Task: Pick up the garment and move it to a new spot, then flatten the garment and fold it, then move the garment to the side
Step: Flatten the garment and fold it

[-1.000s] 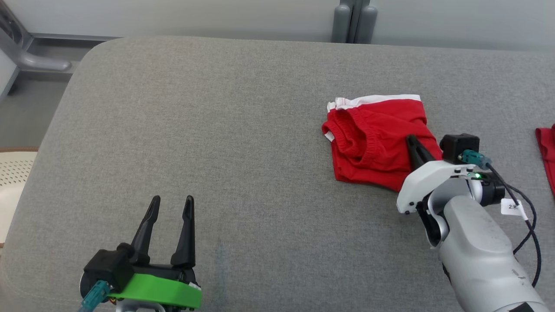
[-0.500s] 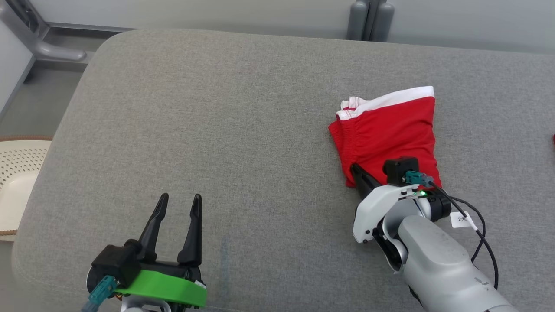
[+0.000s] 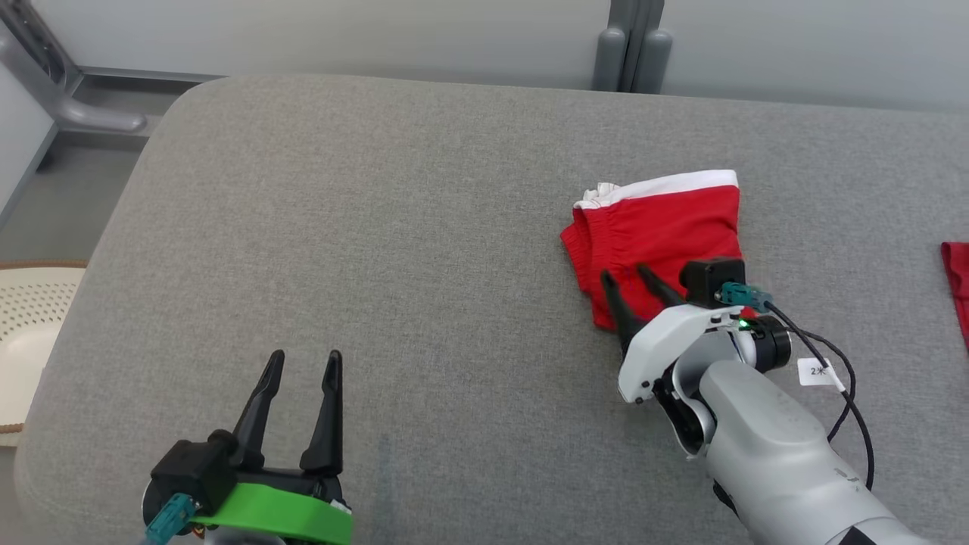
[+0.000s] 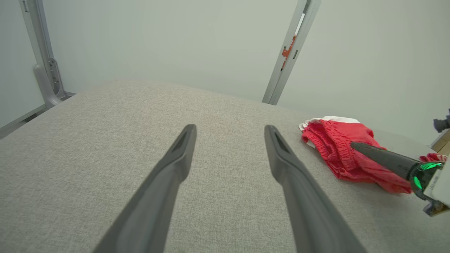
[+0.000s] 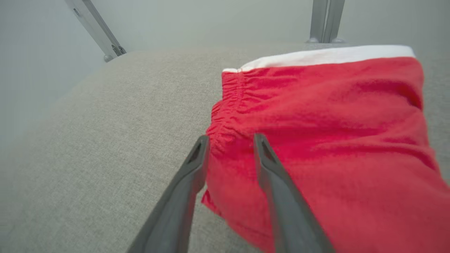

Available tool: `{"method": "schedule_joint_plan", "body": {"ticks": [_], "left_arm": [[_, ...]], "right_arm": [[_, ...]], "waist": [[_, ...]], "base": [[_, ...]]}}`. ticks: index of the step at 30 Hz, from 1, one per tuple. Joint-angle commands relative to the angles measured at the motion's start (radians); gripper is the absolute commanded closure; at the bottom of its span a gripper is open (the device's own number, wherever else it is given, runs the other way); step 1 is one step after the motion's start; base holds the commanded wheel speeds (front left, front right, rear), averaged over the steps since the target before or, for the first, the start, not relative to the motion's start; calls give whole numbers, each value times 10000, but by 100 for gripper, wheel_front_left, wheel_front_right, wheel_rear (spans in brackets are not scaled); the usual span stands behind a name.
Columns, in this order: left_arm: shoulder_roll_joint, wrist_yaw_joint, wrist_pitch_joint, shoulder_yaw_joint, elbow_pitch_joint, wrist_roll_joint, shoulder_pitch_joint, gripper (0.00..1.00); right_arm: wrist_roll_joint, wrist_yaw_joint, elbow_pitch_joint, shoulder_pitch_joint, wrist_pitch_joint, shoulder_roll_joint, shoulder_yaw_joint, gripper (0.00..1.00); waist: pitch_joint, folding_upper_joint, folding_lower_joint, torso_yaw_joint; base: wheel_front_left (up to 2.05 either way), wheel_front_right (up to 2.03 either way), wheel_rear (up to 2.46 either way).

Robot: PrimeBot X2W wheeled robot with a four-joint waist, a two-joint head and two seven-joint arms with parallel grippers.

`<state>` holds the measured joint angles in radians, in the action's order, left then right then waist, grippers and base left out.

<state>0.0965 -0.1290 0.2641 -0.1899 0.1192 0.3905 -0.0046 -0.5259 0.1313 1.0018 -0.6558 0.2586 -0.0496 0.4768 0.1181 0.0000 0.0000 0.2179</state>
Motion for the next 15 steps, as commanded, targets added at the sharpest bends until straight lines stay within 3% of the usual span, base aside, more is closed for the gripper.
{"method": "schedule_joint_plan", "body": {"ticks": [1, 8, 15], "left_arm": [[80, -3, -6, 117, -50, -32, 199, 0], [178, 79, -6, 580, -231, -13, 555, 0], [145, 138, -8, 803, -404, -41, 733, 0]], "right_arm": [[21, -14, -272, 215, 66, -16, -63, 0], [1700, -15, -2373, 1430, 67, -79, -1453, 0], [3588, -15, -5361, 3523, 18, -104, -3772, 0]], "waist": [[-183, 0, 0, -213], [-550, 0, 0, -982], [-708, 0, 0, -1621]], "base": [[0, 0, 0], [0, 0, 0], [0, 0, 0]]}}
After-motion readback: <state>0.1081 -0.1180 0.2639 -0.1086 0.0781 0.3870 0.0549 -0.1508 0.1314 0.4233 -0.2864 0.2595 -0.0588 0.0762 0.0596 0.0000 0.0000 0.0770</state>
